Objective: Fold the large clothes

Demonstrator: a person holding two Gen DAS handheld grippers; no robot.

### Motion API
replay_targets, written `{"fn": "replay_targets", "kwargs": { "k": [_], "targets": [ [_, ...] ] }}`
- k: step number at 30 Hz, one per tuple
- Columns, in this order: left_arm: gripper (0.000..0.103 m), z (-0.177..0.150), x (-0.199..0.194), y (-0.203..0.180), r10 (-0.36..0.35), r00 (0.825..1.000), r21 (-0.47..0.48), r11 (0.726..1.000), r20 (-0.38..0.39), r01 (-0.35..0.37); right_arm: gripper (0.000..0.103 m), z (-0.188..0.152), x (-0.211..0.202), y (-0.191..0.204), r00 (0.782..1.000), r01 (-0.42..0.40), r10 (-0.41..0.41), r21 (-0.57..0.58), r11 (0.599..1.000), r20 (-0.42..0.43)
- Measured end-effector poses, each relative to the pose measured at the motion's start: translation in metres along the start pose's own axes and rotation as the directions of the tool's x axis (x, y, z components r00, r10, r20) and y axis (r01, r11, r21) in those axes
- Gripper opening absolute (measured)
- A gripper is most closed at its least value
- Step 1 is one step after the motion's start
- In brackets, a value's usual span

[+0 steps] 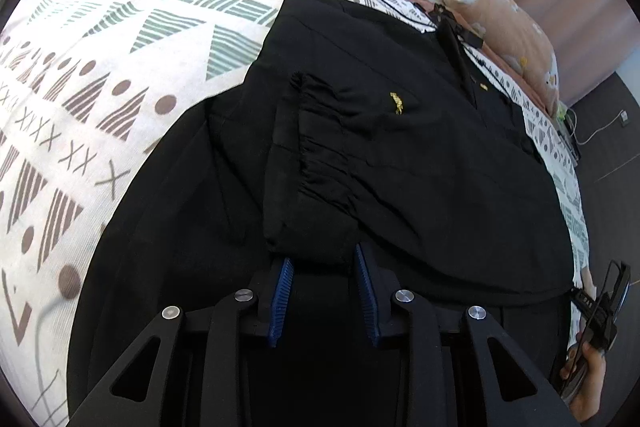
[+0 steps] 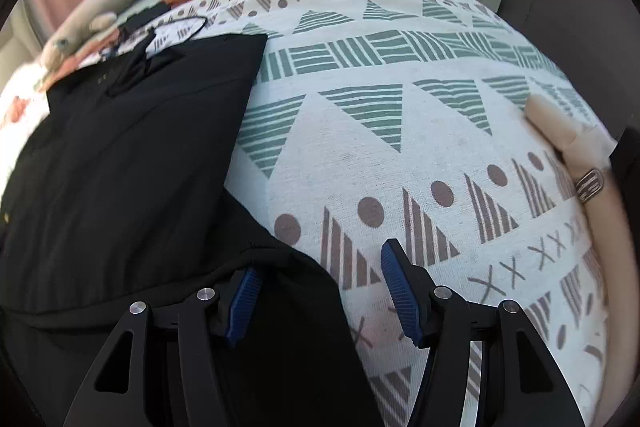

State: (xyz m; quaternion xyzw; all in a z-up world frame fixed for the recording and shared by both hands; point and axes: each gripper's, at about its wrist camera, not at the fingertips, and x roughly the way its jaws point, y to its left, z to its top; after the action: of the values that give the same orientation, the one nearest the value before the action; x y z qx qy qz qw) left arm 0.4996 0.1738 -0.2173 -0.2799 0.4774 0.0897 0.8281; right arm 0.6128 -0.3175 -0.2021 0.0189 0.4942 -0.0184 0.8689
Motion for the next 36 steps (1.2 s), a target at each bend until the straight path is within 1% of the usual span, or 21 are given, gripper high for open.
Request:
{"fn": "replay_targets", "kwargs": {
  "k": [5, 9, 12, 14, 16, 19, 21, 23, 25, 28, 29, 30, 32, 33, 34, 36],
  "targets": [
    [0.032, 0.004, 0.002, -0.003, -0.008, 1.000, -0.014, 1.000, 0.028, 0.009, 0.059, -0.006, -0.002, -0.003, 1.000, 0.007, -0.008, 0.039, 0.999, 0.029],
    [0.031, 0.010, -0.004, 0.004, -0.044, 0.997, -0.043, 0.998, 0.063, 0.047, 0.059, -0.010, -0.006, 0.004, 0.999, 0.050, -0.051, 0.029, 0.998, 0.008],
    [0.031, 0.013, -0.008, 0.013, -0.061, 0.995, -0.078, 0.995, 0.076, 0.067, 0.059, -0.017, -0.014, 0.005, 1.000, 0.025, -0.025, 0.020, 0.999, -0.007],
    [0.032, 0.013, -0.008, 0.016, -0.070, 0.996, -0.094, 0.993, 0.055, 0.075, 0.059, -0.024, -0.022, 0.004, 1.000, 0.000, 0.000, 0.015, 1.000, -0.010],
    [0.032, 0.013, -0.010, 0.020, -0.047, 0.998, -0.109, 0.993, 0.031, 0.050, 0.059, -0.033, -0.030, 0.001, 1.000, -0.020, 0.020, 0.021, 1.000, -0.015],
    [0.033, 0.014, -0.023, 0.028, -0.048, 0.999, -0.135, 0.990, 0.025, 0.051, 0.060, -0.046, -0.043, -0.005, 0.998, -0.052, 0.053, 0.035, 0.998, -0.022],
    [0.043, 0.014, -0.036, 0.033, -0.050, 0.998, -0.149, 0.987, 0.037, 0.054, 0.060, -0.054, -0.052, -0.008, 0.999, -0.047, 0.047, 0.034, 0.998, -0.011],
    [0.067, 0.012, -0.052, 0.035, -0.046, 0.997, -0.144, 0.988, 0.063, 0.054, 0.060, -0.063, -0.063, -0.012, 0.999, -0.044, 0.044, 0.039, 0.998, 0.002],
    [0.073, 0.006, -0.069, 0.035, -0.040, 0.995, -0.134, 0.990, 0.095, 0.052, 0.060, -0.072, -0.072, -0.017, 0.997, -0.072, 0.072, 0.059, 0.996, -0.002],
    [0.074, -0.002, -0.089, 0.034, -0.047, 0.993, -0.118, 0.991, 0.109, 0.060, 0.061, -0.083, -0.086, -0.023, 0.995, -0.102, 0.103, 0.089, 0.991, -0.003],
    [0.074, -0.005, -0.094, 0.035, -0.054, 0.992, -0.117, 0.991, 0.113, 0.067, 0.064, -0.087, -0.093, -0.025, 0.994, -0.110, 0.111, 0.094, 0.989, 0.001],
    [0.074, -0.010, -0.101, 0.036, -0.060, 0.991, -0.115, 0.991, 0.119, 0.074, 0.072, -0.091, -0.100, -0.026, 0.992, -0.126, 0.126, 0.099, 0.987, 0.007],
    [0.074, -0.024, -0.113, 0.038, -0.061, 0.989, -0.103, 0.992, 0.134, 0.075, 0.078, -0.098, -0.112, -0.028, 0.988, -0.155, 0.153, 0.097, 0.983, 0.023],
    [0.074, -0.033, -0.118, 0.037, -0.042, 0.988, -0.091, 0.994, 0.145, 0.056, 0.080, -0.102, -0.119, -0.028, 0.987, -0.159, 0.157, 0.088, 0.983, 0.032],
    [0.075, -0.044, -0.124, 0.036, -0.028, 0.987, -0.078, 0.996, 0.160, 0.041, 0.082, -0.105, -0.125, -0.027, 0.987, -0.159, 0.156, 0.078, 0.984, 0.040],
    [0.080, -0.060, -0.133, 0.037, -0.041, 0.984, -0.075, 0.996, 0.171, 0.055, 0.093, -0.113, -0.137, -0.028, 0.985, -0.164, 0.160, 0.067, 0.984, 0.062]
  ]
}}
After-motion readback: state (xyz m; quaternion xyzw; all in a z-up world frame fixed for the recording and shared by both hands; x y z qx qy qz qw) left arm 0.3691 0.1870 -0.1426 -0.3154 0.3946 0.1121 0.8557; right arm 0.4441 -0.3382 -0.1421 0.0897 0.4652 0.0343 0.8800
